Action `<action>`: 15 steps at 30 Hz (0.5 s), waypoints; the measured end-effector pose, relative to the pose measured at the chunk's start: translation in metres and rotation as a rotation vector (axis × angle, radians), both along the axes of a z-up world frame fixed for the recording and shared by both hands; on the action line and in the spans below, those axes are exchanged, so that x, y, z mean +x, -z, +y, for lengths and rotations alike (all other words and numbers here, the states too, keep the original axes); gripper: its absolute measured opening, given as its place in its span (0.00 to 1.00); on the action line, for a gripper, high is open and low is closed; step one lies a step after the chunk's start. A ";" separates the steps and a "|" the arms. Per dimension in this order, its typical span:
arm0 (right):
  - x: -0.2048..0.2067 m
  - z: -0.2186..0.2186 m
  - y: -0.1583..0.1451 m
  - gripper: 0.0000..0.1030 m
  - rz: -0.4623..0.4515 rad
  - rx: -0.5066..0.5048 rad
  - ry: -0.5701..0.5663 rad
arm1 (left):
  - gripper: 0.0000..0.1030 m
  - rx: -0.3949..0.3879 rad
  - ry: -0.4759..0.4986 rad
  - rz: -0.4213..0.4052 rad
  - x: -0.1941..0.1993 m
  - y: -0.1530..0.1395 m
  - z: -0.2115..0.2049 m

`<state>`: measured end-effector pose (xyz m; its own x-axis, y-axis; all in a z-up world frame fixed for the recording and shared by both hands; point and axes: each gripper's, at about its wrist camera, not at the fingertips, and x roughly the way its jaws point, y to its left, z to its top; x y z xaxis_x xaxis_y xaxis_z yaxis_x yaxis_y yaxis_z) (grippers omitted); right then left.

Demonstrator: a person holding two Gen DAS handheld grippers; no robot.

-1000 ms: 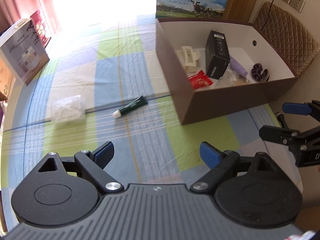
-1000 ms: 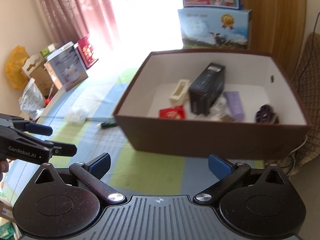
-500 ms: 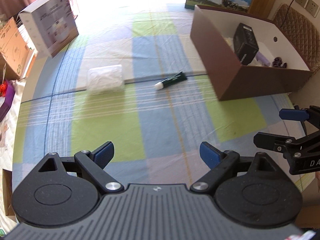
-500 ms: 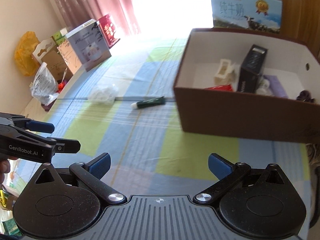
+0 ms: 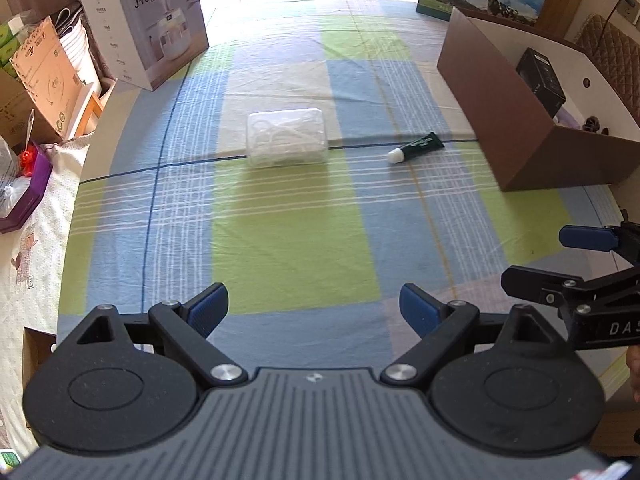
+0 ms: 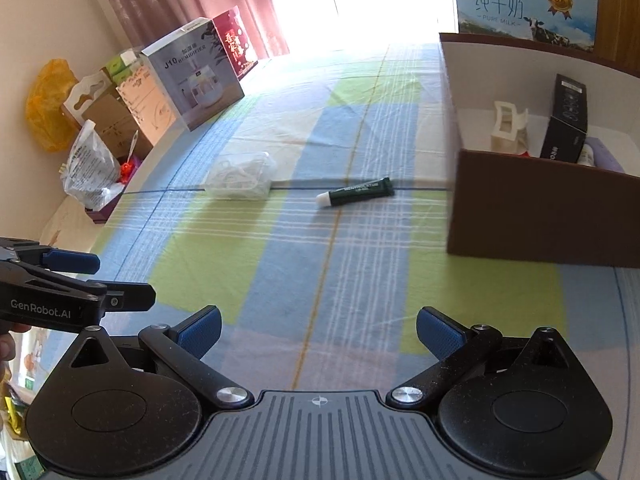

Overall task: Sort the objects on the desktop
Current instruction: 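Withdraw both open tools from the box toward the floss box and lip gel, then grasp the clear floss pick box with the left tool while the right tool grasps the green lip gel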

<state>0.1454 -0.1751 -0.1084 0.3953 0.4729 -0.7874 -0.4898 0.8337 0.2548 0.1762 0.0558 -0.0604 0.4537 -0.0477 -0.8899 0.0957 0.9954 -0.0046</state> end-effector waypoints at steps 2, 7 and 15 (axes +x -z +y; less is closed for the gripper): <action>0.001 0.008 0.004 0.98 -0.004 0.000 0.013 | 0.88 0.002 0.006 -0.002 0.003 0.003 0.006; 0.008 0.024 0.013 0.98 -0.012 -0.001 0.063 | 0.88 0.004 0.028 -0.024 0.012 0.012 0.021; 0.031 0.046 0.025 0.98 -0.029 0.004 0.155 | 0.88 0.032 0.071 -0.083 0.045 0.028 0.038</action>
